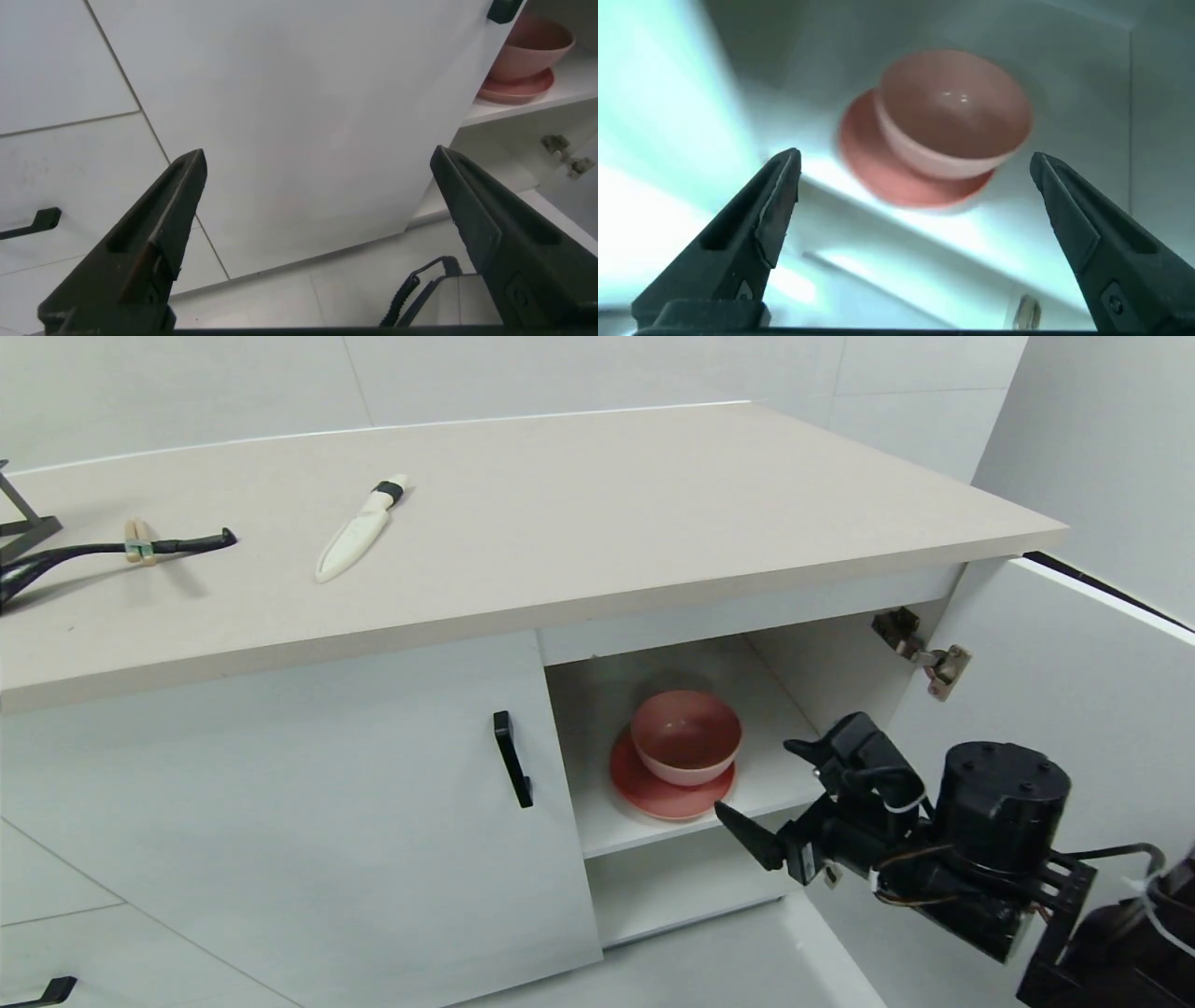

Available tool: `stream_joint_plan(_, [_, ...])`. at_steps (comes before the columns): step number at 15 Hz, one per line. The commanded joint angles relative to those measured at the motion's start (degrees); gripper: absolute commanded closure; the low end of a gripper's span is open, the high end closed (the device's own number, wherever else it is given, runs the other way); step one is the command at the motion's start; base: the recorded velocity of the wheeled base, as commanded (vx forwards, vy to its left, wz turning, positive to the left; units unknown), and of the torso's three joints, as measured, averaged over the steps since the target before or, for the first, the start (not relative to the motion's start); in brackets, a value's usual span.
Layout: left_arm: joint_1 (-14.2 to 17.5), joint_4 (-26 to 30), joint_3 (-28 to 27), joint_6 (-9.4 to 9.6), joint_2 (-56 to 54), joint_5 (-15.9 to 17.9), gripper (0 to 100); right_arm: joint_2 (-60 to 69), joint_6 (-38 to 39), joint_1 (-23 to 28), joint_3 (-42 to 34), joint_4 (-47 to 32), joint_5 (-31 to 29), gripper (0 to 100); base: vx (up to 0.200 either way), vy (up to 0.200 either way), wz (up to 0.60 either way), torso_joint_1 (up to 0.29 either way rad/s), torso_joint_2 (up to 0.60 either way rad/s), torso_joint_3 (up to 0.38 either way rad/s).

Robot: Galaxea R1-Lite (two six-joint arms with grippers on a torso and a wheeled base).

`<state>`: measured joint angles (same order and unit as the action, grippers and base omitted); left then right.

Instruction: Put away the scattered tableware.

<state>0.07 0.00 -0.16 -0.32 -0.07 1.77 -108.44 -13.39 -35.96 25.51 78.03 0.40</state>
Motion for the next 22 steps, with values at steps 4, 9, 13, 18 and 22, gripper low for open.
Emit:
stream_joint_plan(4, [0.01,0.0,-0.02,0.67,0.07,0.08,0,17.12,0.29,-1.65,-13.3,0.19,-0.4,0,0.0,0.0,0.0,0.0,0.0,0.0])
stream_joint_plan(9, [0.01,0.0,-0.02,0.32,0.07,-0.01,0,30.65,1.34,8.01,-25.51,-0.34,-0.4,0,0.0,0.0,0.0,0.0,0.0,0.0])
stream_joint_plan(13, [0.01,0.0,-0.02,0.23,0.07,-0.01,0,42.78,2.05,11.88,-25.51,-11.06,-0.49,0,-0.15,0.0,0.0,0.002,0.0,0.005])
stream_joint_plan(18, [0.01,0.0,-0.02,0.32,0.07,-0.01,0,74.42,6.18,21.9,-25.51,-45.51,-0.49,0,-0.2,0.0,0.0,0.007,0.0,0.003])
stream_joint_plan(22, [0.01,0.0,-0.02,0.4,0.07,-0.01,0,102.99,9.96,30.95,-25.34,-71.62,-3.04,0,-0.2,0.0,0.0,0.001,0.0,0.005])
